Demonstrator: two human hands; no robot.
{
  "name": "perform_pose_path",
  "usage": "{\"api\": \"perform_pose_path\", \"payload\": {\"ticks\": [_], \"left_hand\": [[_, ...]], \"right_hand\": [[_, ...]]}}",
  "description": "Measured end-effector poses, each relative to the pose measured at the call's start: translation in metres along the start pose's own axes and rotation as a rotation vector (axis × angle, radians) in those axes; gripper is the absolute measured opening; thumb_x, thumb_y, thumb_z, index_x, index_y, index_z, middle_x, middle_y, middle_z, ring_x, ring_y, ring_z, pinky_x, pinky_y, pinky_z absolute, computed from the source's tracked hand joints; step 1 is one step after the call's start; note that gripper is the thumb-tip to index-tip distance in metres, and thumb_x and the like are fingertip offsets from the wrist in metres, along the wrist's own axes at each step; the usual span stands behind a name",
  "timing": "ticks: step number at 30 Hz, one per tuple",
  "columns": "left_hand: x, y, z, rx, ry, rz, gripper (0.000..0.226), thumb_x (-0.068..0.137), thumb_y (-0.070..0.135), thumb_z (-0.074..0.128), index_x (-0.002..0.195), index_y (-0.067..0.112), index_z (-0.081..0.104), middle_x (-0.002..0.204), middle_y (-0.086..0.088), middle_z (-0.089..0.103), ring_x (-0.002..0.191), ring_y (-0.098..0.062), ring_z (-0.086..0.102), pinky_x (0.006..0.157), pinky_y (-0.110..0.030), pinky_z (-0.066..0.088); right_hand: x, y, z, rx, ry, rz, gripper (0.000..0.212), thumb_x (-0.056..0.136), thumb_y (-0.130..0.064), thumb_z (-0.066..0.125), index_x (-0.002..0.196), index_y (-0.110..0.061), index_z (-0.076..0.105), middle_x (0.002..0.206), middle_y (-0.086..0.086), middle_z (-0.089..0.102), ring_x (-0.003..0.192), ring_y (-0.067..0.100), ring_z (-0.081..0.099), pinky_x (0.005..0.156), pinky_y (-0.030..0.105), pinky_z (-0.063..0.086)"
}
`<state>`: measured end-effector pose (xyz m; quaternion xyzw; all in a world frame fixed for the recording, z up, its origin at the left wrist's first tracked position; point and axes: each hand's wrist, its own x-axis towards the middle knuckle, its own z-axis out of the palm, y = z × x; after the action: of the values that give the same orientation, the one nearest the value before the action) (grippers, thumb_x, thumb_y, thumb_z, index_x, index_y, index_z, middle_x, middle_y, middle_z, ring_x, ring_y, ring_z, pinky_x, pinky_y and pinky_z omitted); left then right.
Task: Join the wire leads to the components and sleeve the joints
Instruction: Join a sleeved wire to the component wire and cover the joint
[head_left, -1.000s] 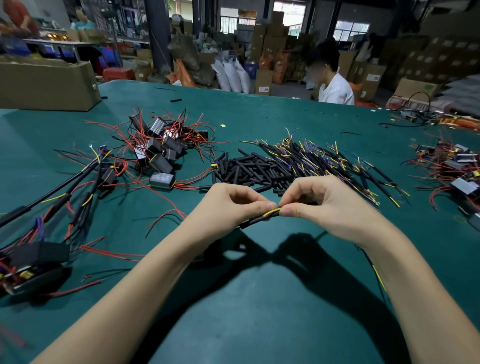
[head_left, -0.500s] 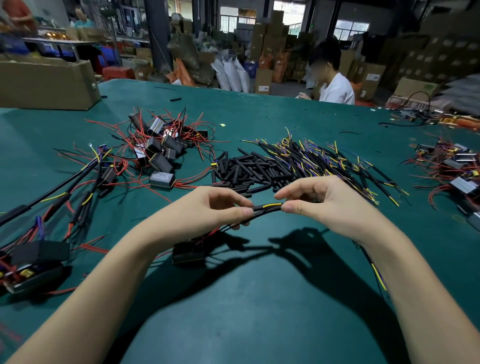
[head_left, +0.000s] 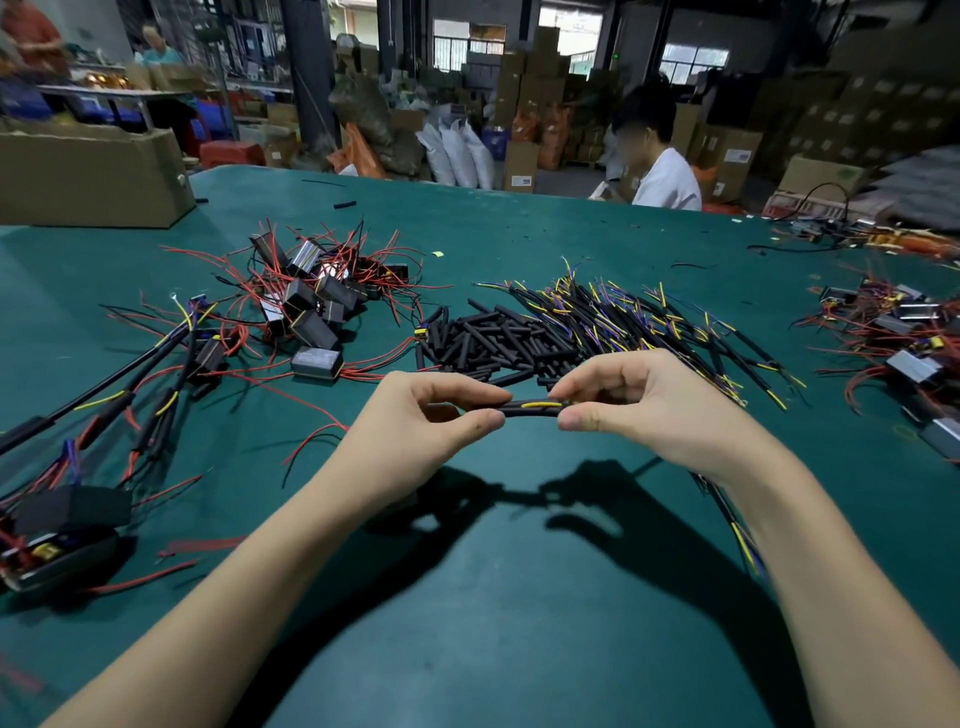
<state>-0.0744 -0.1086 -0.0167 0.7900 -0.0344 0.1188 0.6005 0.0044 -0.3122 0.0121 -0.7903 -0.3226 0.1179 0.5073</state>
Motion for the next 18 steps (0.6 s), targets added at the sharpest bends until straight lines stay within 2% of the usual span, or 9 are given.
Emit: {"api": "perform_pose_path", "payload": {"ticks": [1,3,6,9,12,14,16,18], "left_hand": [[-0.001,0.0,0.002,0.013,0.02,0.014,0.015,0.082,0.012,0.073,0.091,0.024,0.075,0.063,0.013,0.068,0.051,-0.001,0.047,0.055,-0.012,0.037],[-0.002,-0.001,0.005,0.042,0.047,0.037,0.017,0.081,0.013,0.074,0.088,0.028,0.075,0.08,0.01,0.074,0.066,-0.012,0.058,0.066,-0.025,0.045],[-0.002,-0.001,0.008,0.08,0.095,0.052,0.018,0.08,0.014,0.075,0.087,0.031,0.074,0.088,0.008,0.075,0.075,-0.022,0.067,0.074,-0.033,0.052],[-0.003,0.0,0.007,0.094,0.103,0.061,0.018,0.08,0.014,0.075,0.091,0.029,0.074,0.088,0.008,0.074,0.082,-0.011,0.069,0.083,-0.031,0.053],[0.0,0.0,0.001,0.12,0.013,0.043,0.028,0.076,0.021,0.078,0.101,0.032,0.07,0.09,0.005,0.071,0.069,-0.003,0.06,0.073,-0.021,0.05],[0.002,0.001,-0.008,0.192,-0.098,0.003,0.044,0.067,0.036,0.081,0.108,0.04,0.065,0.093,0.008,0.07,0.066,0.002,0.057,0.071,-0.016,0.046],[0.003,0.0,-0.018,0.299,-0.168,-0.033,0.065,0.055,0.055,0.076,0.117,0.044,0.059,0.098,0.014,0.067,0.076,0.01,0.059,0.08,-0.019,0.048],[0.003,-0.001,-0.02,0.37,-0.115,-0.018,0.078,0.053,0.06,0.073,0.125,0.038,0.053,0.104,0.016,0.061,0.094,0.006,0.058,0.09,-0.016,0.046]], "right_hand": [[0.001,0.001,0.002,-0.016,0.002,0.005,0.022,0.065,-0.025,0.079,0.086,-0.022,0.073,0.07,-0.005,0.069,0.067,0.007,0.058,0.069,0.019,0.045],[0.003,0.001,0.008,-0.061,-0.006,-0.015,0.016,0.075,-0.016,0.078,0.089,-0.023,0.073,0.069,0.001,0.069,0.067,0.01,0.058,0.068,0.025,0.044],[0.005,0.004,0.016,-0.11,0.036,-0.075,0.011,0.082,-0.013,0.073,0.082,-0.024,0.073,0.058,-0.007,0.062,0.056,0.002,0.051,0.056,0.013,0.037],[0.007,0.004,0.019,-0.15,0.103,-0.121,0.015,0.083,-0.01,0.072,0.075,-0.023,0.072,0.055,-0.01,0.059,0.048,-0.003,0.045,0.05,0.007,0.031],[0.007,0.002,0.021,-0.212,0.163,-0.193,0.014,0.082,-0.009,0.072,0.075,-0.021,0.072,0.056,-0.01,0.06,0.052,-0.003,0.048,0.055,0.007,0.034],[0.006,0.001,0.019,-0.241,0.244,-0.24,0.012,0.082,-0.008,0.073,0.078,-0.02,0.072,0.06,-0.01,0.063,0.057,-0.002,0.052,0.06,0.012,0.038],[0.006,-0.001,0.016,-0.247,0.338,-0.271,0.012,0.083,-0.007,0.072,0.081,-0.019,0.073,0.066,-0.013,0.066,0.061,-0.002,0.054,0.061,0.013,0.04],[0.006,-0.005,0.013,-0.269,0.43,-0.298,0.015,0.083,-0.005,0.071,0.081,-0.019,0.072,0.067,-0.022,0.065,0.064,-0.004,0.057,0.063,0.008,0.039]]}}
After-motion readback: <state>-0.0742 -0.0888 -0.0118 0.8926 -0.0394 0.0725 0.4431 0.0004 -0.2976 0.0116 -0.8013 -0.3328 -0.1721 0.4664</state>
